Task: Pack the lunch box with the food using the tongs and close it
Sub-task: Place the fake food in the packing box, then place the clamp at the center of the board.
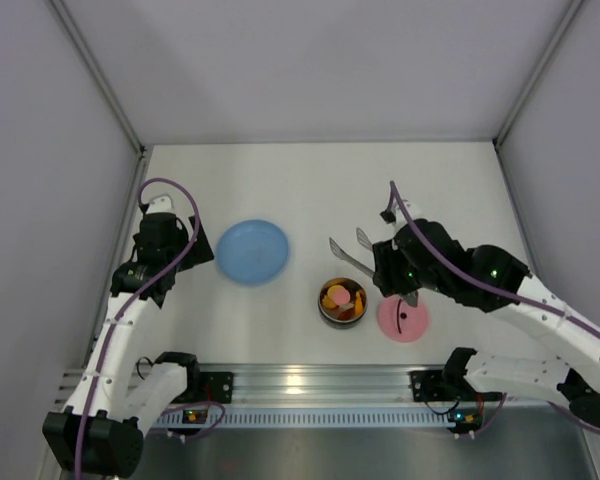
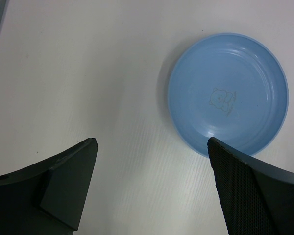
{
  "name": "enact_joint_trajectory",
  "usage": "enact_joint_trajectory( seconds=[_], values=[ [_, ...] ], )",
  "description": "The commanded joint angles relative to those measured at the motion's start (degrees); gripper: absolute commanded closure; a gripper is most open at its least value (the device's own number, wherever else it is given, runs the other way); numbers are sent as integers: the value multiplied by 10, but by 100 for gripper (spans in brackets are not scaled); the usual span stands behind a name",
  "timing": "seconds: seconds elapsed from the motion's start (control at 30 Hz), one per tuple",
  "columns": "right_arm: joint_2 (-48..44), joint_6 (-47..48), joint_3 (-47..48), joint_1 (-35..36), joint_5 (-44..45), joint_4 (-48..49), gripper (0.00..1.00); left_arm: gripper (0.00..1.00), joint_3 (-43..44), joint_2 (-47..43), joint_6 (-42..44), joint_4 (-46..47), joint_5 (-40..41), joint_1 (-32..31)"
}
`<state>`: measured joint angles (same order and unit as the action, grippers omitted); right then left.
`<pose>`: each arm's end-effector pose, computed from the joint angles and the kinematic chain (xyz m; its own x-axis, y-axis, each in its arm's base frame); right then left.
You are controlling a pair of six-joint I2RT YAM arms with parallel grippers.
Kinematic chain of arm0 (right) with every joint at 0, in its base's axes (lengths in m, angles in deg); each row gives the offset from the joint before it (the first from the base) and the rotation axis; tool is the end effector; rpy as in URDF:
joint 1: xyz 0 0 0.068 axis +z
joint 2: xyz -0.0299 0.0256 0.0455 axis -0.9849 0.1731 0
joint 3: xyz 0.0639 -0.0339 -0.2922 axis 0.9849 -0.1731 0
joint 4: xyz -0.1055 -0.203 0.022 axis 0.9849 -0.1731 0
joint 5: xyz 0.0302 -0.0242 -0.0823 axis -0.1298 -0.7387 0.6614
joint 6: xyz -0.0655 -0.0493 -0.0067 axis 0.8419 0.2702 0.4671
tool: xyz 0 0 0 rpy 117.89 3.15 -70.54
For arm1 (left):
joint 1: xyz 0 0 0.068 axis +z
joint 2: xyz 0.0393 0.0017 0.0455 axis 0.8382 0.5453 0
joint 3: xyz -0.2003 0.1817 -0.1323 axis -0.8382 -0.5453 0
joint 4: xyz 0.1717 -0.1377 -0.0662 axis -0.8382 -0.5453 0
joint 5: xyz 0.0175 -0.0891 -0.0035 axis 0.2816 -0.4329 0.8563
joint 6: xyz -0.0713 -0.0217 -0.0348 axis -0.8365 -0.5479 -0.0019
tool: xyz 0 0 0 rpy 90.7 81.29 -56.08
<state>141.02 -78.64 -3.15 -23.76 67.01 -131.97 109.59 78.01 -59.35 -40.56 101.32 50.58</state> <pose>0.0937 0.1056 0.3591 -0.6806 -0.2409 -0.6919 -0.4427 0.8877 0.1264 0.1599 -0.0035 0.3022 -0.5884 -0.2641 -0.7642 -0.2548 0.9576 -0.1347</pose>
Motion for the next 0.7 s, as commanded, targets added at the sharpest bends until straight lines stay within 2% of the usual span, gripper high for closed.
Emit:
enact_joint_trajectory(
  seconds=[0.0,0.03,0.23,0.43,0.67],
  values=[
    [43,40,34,-63,2,47,50,1,-3,-3,5,5,-3,-1],
    [51,48,35,-110,-18,64,50,1,-3,-3,4,5,-3,-1],
    [147,53,55,-267,-66,169,47,1,-3,2,5,7,-6,-3],
    [301,46,100,-337,-42,261,48,1,-3,-2,5,5,0,-5],
    [426,49,129,-348,-83,347,46,1,-3,-2,3,4,6,-6]
  ],
)
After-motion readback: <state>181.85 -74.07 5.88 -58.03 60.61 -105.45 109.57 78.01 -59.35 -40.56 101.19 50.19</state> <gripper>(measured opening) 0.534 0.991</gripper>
